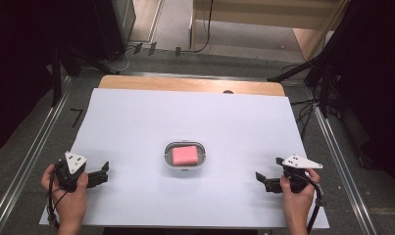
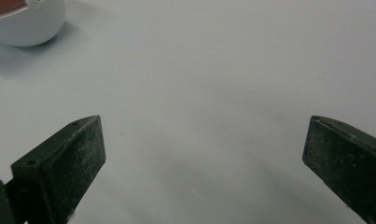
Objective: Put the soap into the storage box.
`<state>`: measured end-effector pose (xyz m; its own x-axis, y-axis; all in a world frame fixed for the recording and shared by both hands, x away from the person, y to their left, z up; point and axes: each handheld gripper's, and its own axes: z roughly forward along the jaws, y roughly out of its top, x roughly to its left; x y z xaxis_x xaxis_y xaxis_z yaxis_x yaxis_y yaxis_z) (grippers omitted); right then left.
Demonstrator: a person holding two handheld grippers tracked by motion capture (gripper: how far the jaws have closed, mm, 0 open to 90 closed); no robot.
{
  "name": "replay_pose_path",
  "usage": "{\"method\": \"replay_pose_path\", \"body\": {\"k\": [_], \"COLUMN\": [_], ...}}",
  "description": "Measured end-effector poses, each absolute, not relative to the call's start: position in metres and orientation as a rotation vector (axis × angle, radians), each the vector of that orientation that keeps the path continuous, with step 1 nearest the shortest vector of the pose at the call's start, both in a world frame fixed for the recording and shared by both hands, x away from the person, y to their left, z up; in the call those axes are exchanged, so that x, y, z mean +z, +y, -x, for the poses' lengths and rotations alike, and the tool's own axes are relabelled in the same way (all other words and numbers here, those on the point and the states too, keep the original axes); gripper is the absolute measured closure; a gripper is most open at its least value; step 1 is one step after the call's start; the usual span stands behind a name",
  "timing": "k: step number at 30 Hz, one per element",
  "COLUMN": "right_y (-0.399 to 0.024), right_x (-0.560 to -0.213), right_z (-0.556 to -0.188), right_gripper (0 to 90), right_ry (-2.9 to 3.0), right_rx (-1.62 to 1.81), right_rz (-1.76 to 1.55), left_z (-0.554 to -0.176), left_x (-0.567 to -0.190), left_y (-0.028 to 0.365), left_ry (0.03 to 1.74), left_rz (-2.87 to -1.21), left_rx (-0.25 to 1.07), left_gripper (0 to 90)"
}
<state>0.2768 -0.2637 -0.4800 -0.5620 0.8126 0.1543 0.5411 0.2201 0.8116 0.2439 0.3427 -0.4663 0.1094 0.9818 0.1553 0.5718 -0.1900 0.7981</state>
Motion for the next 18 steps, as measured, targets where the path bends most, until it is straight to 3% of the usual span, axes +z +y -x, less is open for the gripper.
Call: {"method": "replay_pose_path", "body": {"k": [18], "right_y": [-0.307], "right_x": [-0.486], "right_z": [-0.256], "right_gripper": [0.0], "right_ry": [2.119], "right_rx": [1.226], "right_rz": [-1.352], "left_z": [-0.244], "left_x": [-0.466], "left_y": [0.343], "left_ry": [1.506], "left_rz": [-1.829], "left_rx": [0.938], "left_gripper": [0.0]}}
